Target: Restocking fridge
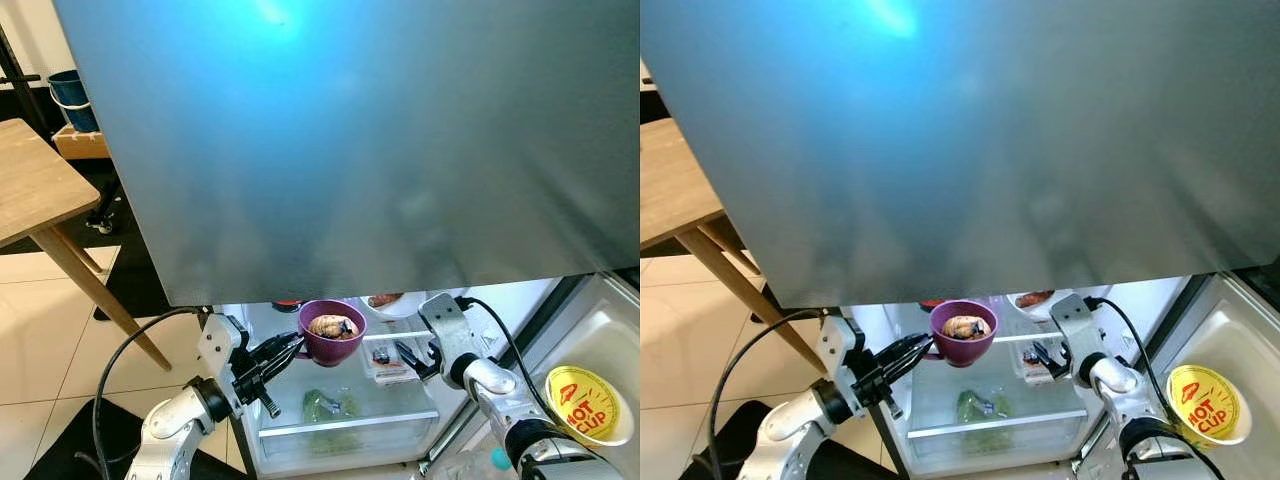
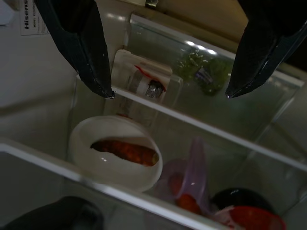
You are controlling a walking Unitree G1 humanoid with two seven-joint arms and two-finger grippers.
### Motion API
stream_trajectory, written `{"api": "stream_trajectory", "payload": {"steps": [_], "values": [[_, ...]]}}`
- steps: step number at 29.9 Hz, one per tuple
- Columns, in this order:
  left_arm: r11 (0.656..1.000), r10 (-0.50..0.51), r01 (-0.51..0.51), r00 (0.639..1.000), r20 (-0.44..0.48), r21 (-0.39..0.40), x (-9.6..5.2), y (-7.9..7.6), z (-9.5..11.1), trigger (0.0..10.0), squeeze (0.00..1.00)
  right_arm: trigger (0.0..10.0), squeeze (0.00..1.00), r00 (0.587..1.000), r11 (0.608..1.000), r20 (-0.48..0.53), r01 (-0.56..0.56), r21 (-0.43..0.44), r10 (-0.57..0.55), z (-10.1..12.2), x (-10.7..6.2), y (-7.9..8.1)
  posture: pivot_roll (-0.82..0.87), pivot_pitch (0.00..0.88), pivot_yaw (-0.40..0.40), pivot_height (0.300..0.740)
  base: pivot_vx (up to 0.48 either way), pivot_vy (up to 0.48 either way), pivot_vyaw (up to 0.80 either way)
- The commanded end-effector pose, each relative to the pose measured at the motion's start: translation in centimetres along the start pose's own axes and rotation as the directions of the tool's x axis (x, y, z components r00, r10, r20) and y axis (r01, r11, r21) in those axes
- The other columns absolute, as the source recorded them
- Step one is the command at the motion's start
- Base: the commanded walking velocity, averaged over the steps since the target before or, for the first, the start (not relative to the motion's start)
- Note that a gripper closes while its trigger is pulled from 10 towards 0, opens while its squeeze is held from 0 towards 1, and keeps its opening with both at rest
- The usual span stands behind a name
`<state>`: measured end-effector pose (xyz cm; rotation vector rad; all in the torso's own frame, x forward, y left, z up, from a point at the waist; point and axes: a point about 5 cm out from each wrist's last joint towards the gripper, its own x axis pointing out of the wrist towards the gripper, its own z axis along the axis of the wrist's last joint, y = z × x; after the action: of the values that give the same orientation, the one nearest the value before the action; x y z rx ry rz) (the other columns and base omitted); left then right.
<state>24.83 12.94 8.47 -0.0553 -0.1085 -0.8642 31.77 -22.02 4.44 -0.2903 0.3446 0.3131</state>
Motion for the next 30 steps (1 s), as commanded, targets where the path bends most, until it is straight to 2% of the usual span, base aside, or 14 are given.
{"api": "stream_trajectory", "payload": {"steps": [1,14,20,30], "values": [[1.0,0.0,-0.001,1.0,0.029,0.03,0.3,0.0,0.47,10.0,0.0,10.0,0.0,1.0,1.0,0.01,0.012,0.008,-0.012,0.28,-0.11,-0.58,-0.03,0.042,-0.001,0.7,0.0,0.0,0.0],[1.0,-0.01,0.008,0.997,0.082,0.015,1.03,-0.68,0.66,10.0,0.0,10.0,0.0,0.999,1.0,0.036,-0.005,0.03,0.004,0.49,-0.4,-1.07,-0.03,0.041,-0.003,0.65,0.0,0.0,0.0],[1.0,0.008,-0.011,0.996,0.094,0.028,1.02,-0.56,0.76,10.0,0.0,10.0,0.0,0.998,0.999,0.051,-0.023,0.043,0.02,0.49,-0.47,-0.97,-0.03,0.041,-0.003,0.65,0.0,0.0,0.0],[0.999,0.016,-0.021,0.994,0.109,0.048,1.21,-0.35,1.07,10.0,0.0,10.0,0.0,0.998,0.997,0.054,-0.018,0.069,0.014,0.6,-0.48,-1.18,-0.03,0.041,0.001,0.615,0.0,0.0,0.0]]}}
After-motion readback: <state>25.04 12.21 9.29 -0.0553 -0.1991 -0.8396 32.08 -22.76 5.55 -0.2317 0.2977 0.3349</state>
